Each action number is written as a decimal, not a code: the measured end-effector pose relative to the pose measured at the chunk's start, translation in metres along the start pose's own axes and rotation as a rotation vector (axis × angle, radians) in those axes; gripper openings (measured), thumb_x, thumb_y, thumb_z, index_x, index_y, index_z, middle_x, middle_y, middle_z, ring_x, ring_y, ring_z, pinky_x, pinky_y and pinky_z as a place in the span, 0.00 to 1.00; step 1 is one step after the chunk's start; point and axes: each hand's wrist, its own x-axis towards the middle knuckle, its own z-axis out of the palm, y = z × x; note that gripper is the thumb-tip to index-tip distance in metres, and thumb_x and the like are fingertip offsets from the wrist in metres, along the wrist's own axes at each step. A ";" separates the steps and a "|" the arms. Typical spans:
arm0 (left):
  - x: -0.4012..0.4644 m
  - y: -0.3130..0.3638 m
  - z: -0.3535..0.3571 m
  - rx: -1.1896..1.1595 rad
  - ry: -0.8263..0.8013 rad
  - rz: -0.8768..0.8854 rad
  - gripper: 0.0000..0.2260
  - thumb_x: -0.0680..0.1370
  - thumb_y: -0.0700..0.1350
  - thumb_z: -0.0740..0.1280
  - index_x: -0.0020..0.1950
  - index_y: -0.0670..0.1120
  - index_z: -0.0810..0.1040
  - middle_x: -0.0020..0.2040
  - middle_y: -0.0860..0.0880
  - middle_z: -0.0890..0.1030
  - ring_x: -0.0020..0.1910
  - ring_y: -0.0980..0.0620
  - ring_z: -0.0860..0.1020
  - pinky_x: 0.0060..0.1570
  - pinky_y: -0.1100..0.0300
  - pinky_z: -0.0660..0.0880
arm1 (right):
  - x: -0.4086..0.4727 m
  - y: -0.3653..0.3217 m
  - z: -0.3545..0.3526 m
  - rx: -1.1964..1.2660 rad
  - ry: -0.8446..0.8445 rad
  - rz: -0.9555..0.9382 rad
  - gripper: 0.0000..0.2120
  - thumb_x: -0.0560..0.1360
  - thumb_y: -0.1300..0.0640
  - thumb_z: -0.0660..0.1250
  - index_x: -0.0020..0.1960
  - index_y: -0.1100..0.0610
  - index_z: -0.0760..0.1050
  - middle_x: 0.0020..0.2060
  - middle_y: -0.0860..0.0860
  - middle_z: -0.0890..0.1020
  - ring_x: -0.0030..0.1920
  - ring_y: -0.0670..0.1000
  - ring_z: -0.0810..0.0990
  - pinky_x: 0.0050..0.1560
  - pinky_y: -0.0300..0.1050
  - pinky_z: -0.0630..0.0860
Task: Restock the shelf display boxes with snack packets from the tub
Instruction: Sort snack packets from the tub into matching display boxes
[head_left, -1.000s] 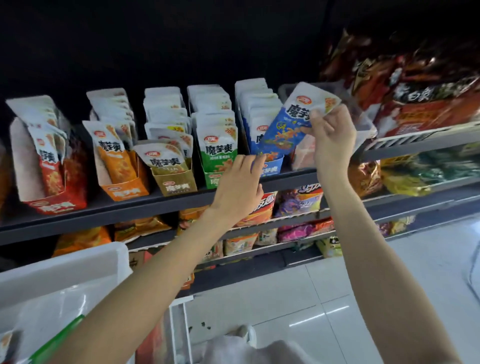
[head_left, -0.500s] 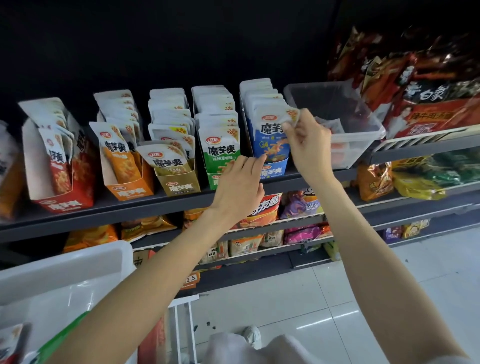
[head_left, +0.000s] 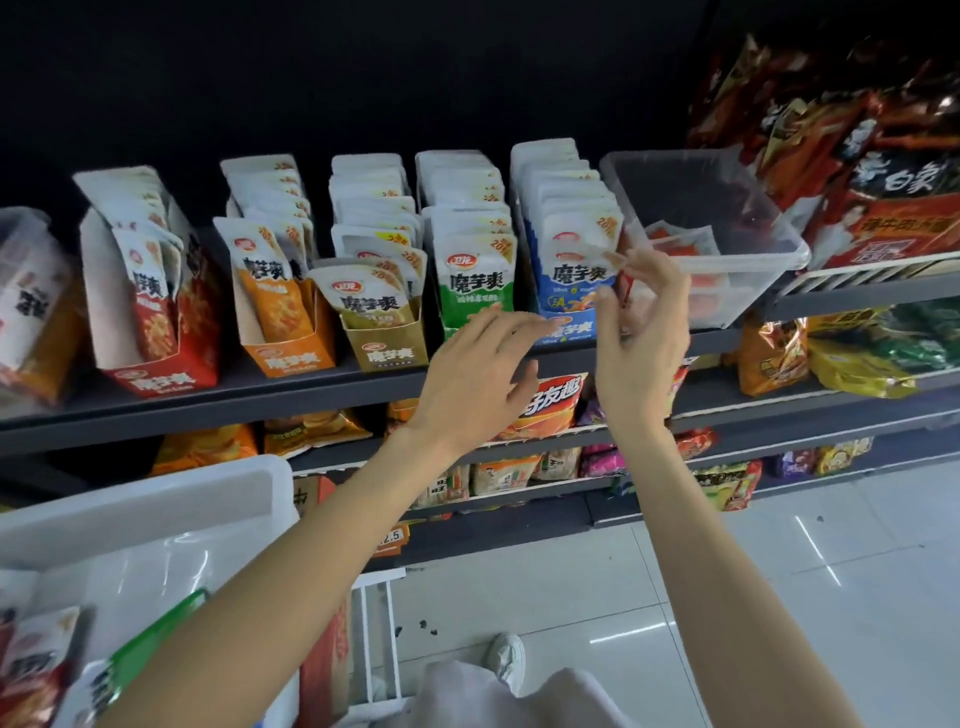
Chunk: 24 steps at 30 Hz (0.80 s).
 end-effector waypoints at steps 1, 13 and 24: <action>-0.012 -0.002 -0.009 -0.029 0.072 -0.013 0.14 0.76 0.41 0.65 0.61 0.43 0.78 0.57 0.48 0.80 0.58 0.50 0.75 0.59 0.58 0.72 | -0.014 -0.007 0.000 0.000 0.043 -0.048 0.14 0.78 0.65 0.64 0.63 0.65 0.69 0.61 0.57 0.73 0.59 0.49 0.74 0.48 0.40 0.79; -0.281 -0.094 -0.144 0.071 -0.225 -0.741 0.20 0.72 0.54 0.60 0.59 0.47 0.78 0.55 0.48 0.80 0.56 0.47 0.74 0.57 0.48 0.73 | -0.195 -0.097 0.103 0.007 -1.045 -0.144 0.10 0.77 0.58 0.63 0.57 0.54 0.75 0.52 0.48 0.79 0.50 0.48 0.78 0.47 0.42 0.76; -0.381 -0.133 -0.181 0.066 -0.794 -0.928 0.29 0.69 0.61 0.72 0.65 0.51 0.70 0.63 0.50 0.73 0.61 0.48 0.72 0.54 0.58 0.67 | -0.299 -0.133 0.221 -0.396 -1.779 -0.612 0.14 0.76 0.60 0.64 0.62 0.56 0.73 0.56 0.55 0.74 0.58 0.57 0.72 0.47 0.46 0.67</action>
